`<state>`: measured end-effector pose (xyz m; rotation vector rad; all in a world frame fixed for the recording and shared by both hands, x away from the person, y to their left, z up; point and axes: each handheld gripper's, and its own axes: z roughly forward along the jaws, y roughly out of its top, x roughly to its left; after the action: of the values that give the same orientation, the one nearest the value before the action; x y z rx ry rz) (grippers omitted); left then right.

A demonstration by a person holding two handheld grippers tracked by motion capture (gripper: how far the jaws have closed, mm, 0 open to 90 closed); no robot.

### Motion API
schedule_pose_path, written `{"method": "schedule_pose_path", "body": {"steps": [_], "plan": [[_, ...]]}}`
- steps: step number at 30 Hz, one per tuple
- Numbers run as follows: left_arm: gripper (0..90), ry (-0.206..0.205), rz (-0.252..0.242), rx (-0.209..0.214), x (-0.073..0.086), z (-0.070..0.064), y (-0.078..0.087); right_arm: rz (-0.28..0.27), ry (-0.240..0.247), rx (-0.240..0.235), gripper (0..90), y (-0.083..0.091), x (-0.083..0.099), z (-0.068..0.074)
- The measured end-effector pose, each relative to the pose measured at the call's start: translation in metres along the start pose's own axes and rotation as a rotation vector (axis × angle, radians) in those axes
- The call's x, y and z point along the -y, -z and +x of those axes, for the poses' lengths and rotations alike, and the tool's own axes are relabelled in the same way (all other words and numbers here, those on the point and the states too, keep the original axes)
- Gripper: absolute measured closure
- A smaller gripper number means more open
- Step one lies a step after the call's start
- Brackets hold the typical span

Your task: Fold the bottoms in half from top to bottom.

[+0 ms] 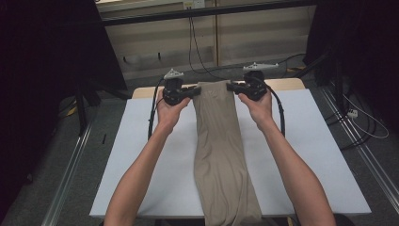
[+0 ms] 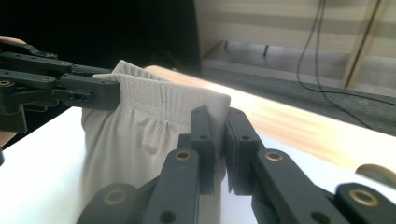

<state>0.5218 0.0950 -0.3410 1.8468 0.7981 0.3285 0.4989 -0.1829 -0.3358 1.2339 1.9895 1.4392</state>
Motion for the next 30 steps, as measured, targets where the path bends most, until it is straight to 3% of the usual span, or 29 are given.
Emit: {"method": "schedule_pose_path", "body": {"steps": [4, 6, 12, 17, 19, 21, 22, 30], "plan": [[77.9, -0.025, -0.004, 0.024, 0.013, -0.014, 0.015, -0.002, -0.012, -0.045, 83.3, 0.011, 0.011, 0.005], [77.8, -0.025, -0.008, 0.039, 0.020, -0.022, 0.024, 0.012, 0.010, -0.067, 83.3, 0.024, 0.022, 0.014], [77.4, -0.083, -0.008, 0.088, 0.038, -0.045, 0.050, 0.011, 0.022, -0.100, 83.3, 0.050, 0.039, 0.033], [77.2, -0.127, 0.035, 0.135, 0.059, -0.066, 0.067, 0.045, 0.068, -0.126, 83.3, 0.075, 0.064, 0.053], [77.0, -0.138, 0.052, 0.140, 0.069, -0.073, 0.071, 0.052, 0.062, -0.144, 83.3, 0.083, 0.075, 0.058], [76.1, -0.145, 0.079, 0.146, 0.088, -0.085, 0.076, 0.070, 0.069, -0.169, 83.3, 0.093, 0.095, 0.065], [76.1, -0.145, 0.079, 0.146, 0.088, -0.085, 0.076, 0.070, 0.069, -0.169, 83.3, 0.093, 0.095, 0.065], [76.0, -0.187, 0.169, 0.198, 0.131, -0.111, 0.087, 0.163, 0.078, -0.219, 83.1, 0.110, 0.144, 0.082]]}}
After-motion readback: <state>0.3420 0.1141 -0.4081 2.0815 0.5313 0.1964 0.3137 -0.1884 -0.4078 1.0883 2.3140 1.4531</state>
